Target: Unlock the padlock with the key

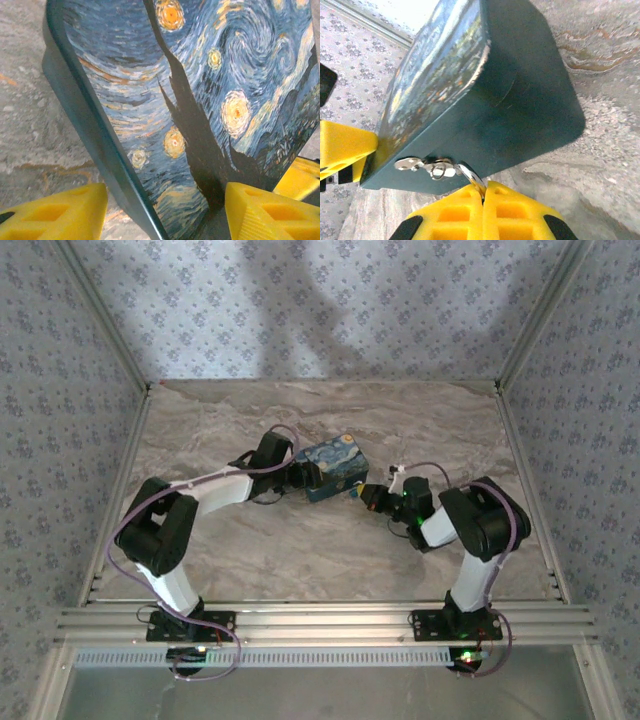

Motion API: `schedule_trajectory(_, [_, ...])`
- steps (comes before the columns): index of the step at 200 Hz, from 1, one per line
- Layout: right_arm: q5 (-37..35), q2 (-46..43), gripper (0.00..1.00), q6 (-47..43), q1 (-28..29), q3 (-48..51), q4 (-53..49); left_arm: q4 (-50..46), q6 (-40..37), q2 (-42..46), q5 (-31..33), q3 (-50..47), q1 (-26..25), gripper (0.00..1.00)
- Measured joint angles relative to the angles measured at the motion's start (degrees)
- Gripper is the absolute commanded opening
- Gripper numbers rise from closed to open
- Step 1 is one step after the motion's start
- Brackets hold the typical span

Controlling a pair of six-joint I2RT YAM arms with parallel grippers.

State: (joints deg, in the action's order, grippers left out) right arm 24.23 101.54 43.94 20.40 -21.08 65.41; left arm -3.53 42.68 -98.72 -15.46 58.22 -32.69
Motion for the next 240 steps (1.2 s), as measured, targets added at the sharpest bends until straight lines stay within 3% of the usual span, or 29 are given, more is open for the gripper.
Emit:
schedule_trajectory(41, [-2.6, -16.6, 0.0, -3.6, 0.2, 3.0, -12.0, -6.3, -1.2, 4.5, 1.2, -0.3, 0.1, 0.76])
schedule_trajectory(80, [-5.7, -39.2, 0.0, -9.4, 3.0, 0.8, -37.9, -9.1, -3.0, 14.4, 4.5, -1.7, 1.1, 0.8])
schedule_trajectory(118, [-7.0, -50.7, 0.0, -10.6, 7.6, -2.1, -60.2, -10.4, -4.7, 26.0, 9.4, -7.0, 2.7, 0.85])
schedule_trajectory(167, [-7.1, -48.2, 0.0, -9.8, 14.7, -3.1, -76.7, -13.4, -5.3, 36.8, 13.8, -13.5, 5.9, 0.88])
schedule_trajectory(217, [-6.9, -38.6, 0.0, -9.7, 14.4, -3.3, -77.4, -15.9, -5.6, 40.5, 15.0, -14.7, 7.2, 0.88])
schedule_trajectory(240, [-5.9, -35.7, 0.08, -9.7, 12.0, -3.5, -75.5, -16.1, -5.6, 40.5, 15.1, -14.8, 7.4, 0.88])
